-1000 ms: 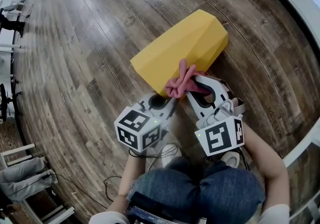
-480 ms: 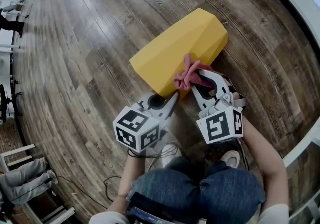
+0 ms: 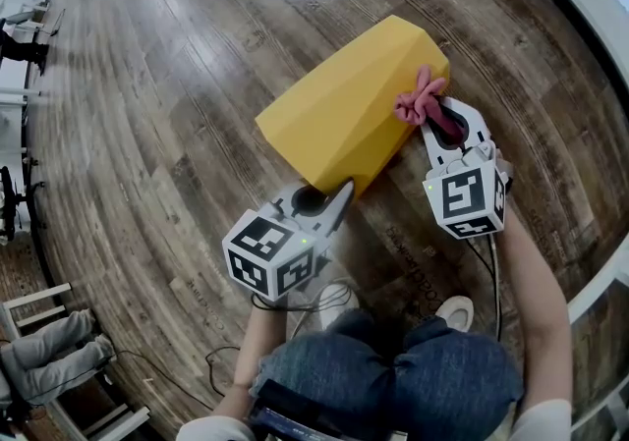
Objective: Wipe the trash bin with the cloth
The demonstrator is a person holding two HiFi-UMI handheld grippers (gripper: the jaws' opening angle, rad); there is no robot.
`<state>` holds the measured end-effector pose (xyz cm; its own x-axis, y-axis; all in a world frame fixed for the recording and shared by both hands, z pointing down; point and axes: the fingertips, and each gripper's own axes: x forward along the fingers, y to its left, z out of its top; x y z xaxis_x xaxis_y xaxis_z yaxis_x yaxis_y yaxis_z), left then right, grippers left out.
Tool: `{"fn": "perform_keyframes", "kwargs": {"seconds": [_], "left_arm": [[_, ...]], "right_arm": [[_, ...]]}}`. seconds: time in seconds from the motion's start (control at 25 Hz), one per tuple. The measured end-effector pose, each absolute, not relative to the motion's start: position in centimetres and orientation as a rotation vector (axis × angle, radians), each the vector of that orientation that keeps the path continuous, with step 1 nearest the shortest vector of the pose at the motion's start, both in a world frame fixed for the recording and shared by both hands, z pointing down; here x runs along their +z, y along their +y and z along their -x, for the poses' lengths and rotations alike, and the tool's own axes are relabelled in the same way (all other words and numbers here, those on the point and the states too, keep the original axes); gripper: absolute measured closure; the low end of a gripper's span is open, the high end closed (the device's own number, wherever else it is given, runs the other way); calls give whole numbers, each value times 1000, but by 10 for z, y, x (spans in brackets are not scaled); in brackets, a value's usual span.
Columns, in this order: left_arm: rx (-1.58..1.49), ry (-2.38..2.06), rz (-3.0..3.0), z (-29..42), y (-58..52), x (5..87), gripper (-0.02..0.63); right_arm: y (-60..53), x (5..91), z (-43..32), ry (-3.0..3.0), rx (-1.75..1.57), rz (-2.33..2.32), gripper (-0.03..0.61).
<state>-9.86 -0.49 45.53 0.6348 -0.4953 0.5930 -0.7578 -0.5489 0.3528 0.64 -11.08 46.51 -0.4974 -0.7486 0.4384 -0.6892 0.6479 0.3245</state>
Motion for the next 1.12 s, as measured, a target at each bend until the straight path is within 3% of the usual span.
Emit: {"fn": "perform_keyframes", "kwargs": {"seconds": [0.48,0.72,0.88,1.0,1.12], "left_arm": [[606,-1029,-2349,101,-8,451,564],[705,-996,-2433,93,1,467,472],[847,-1005,-2440,89,1,486,476],[796,-960,-2443,79,-2,485,543],[694,-925,-2434,73,-6,472,554]], "right_arm": [[-160,476,-44,-2189,-113,-1235,528],[-158,475,-38,-2198,-125,-1225,528],[-155,471,-37,-2208,-124,-1226,528],[-149,464,-39,-2228,-120,-1239,528],[-138,455,-36,-2252,-136,-1227,528]]}}
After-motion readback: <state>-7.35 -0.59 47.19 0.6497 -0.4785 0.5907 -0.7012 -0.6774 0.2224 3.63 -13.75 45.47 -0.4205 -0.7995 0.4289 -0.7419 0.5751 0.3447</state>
